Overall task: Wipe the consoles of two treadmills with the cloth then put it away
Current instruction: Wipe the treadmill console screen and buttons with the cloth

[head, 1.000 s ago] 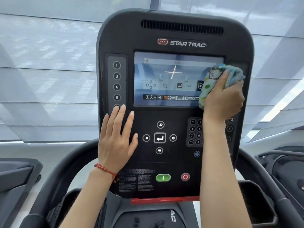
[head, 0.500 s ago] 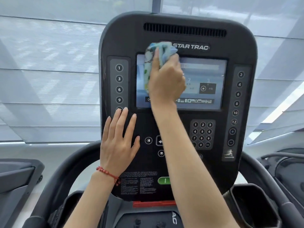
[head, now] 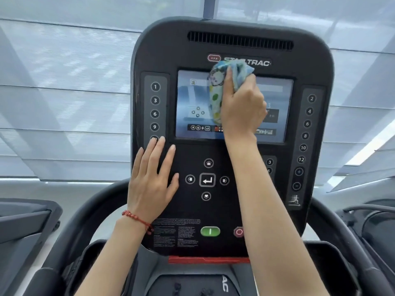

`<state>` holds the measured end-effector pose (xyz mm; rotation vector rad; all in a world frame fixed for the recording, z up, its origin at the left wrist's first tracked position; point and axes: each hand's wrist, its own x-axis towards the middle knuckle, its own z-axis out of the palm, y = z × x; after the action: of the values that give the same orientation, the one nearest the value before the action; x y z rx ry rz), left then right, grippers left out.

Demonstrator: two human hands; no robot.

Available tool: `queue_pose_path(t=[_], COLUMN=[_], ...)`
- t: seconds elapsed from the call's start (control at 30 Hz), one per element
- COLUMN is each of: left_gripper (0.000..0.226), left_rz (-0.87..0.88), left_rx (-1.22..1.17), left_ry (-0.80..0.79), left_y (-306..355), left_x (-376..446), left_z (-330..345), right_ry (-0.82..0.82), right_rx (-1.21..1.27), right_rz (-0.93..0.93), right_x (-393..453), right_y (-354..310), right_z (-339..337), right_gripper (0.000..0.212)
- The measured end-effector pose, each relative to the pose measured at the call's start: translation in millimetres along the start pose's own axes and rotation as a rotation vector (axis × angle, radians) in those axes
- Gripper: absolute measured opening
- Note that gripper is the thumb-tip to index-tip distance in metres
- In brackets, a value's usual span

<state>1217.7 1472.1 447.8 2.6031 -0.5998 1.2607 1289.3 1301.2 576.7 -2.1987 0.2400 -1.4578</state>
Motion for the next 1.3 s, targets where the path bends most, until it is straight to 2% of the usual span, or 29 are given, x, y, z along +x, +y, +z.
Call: queue_pose_path(t=[0.23,0.53,0.7,0.9,1.07,1.3], left_gripper=[0.049,0.049,0.049,0.048,0.047,0.051], left_rz=[-0.018,-0.087,-0.046,0.044,0.085,0.123], left_rx=[0.055,0.069,0.044,-0.031,-0.134,-0.181], left_ry=[-0.041,-0.069,-0.089,-0.082,-0.034,-0.063], left_y=[3,9,2,-17,-32,-44], left_x=[-3,-34,-51,-60,-66,-70], left_z=[-4,-14,-15,-12,-5,-4], right_ry=[-0.091,-0.293,-0.371,-0.207,-0.019,0.162], right_rx=[-0.021,0.496,0.529,0.429,0.234,0.103], right_rz=[0.165,0.397,0.409,0.312,0.127,0.021], right_x=[-1,-30,-59,-93,-115,-59], right_y=[27,6,-19,-52,-78,-112], right_z=[-26,-44,-35,-13,15,48], right_gripper=[0.047,0.035,0.029,0.035,0.044,0.042])
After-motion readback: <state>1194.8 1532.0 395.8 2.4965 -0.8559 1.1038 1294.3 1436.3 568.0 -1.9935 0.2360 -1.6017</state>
